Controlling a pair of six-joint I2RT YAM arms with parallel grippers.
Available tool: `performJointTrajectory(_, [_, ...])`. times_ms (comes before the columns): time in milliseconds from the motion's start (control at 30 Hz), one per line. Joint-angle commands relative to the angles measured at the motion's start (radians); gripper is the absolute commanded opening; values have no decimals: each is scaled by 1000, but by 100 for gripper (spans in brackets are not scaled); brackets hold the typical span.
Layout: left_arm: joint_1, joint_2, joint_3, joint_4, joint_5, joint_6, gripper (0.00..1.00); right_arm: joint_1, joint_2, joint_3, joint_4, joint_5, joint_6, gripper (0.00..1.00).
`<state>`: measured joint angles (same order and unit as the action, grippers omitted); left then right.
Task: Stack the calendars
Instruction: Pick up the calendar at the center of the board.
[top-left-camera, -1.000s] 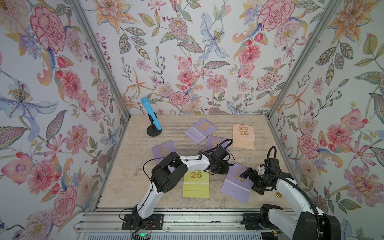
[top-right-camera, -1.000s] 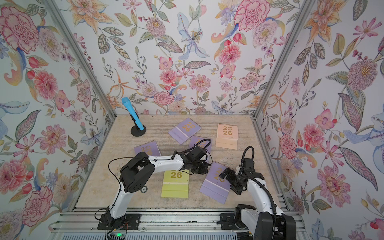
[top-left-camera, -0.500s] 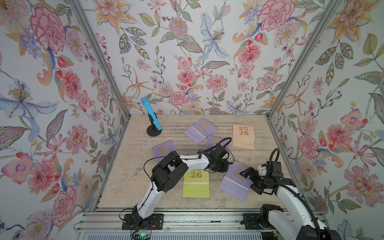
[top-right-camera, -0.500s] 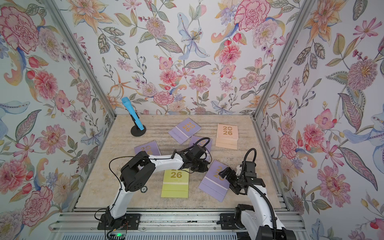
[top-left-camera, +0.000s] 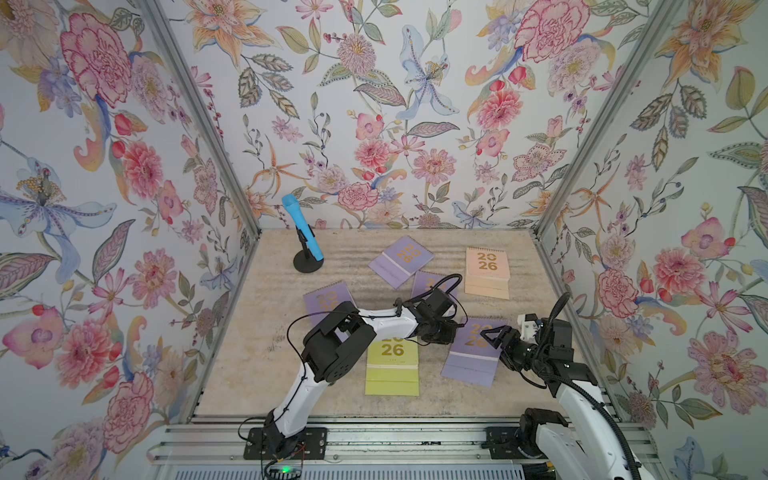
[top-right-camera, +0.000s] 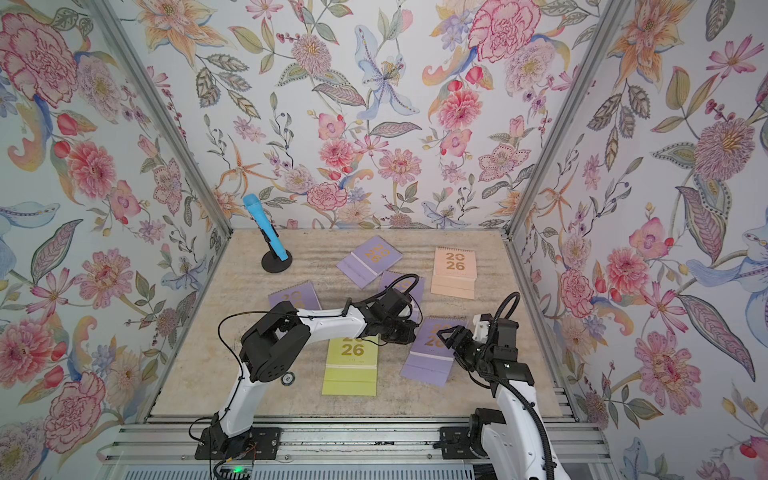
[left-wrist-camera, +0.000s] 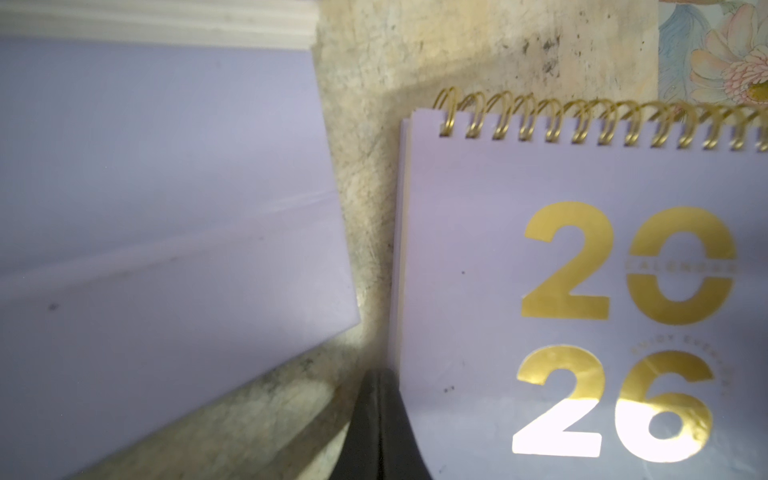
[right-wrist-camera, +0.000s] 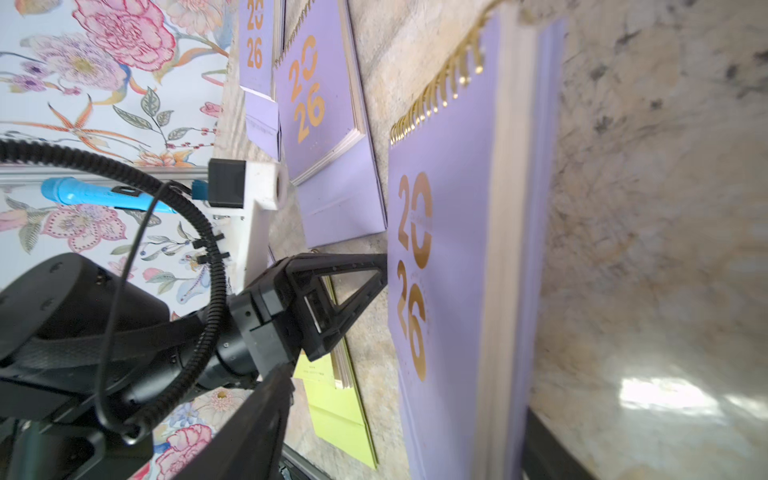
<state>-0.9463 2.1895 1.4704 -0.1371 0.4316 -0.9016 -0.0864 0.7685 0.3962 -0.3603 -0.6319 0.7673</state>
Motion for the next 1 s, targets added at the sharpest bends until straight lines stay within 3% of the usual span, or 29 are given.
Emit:
performJointTrajectory(0, [-8, 16, -25, -61, 24, 12, 0, 5, 3, 2, 34, 1, 24, 55])
performJointTrajectory(400, [16, -7, -17, -67, 29, 19, 0, 8, 17, 16, -42, 86, -27, 13])
performJointTrajectory(733, [53, -58, -19, -57, 23, 18, 0, 25, 3, 73, -91, 131, -47, 2])
performJointTrajectory(967, [82, -119, -64, -40, 8, 12, 0, 28, 3, 107, -107, 135, -51, 0])
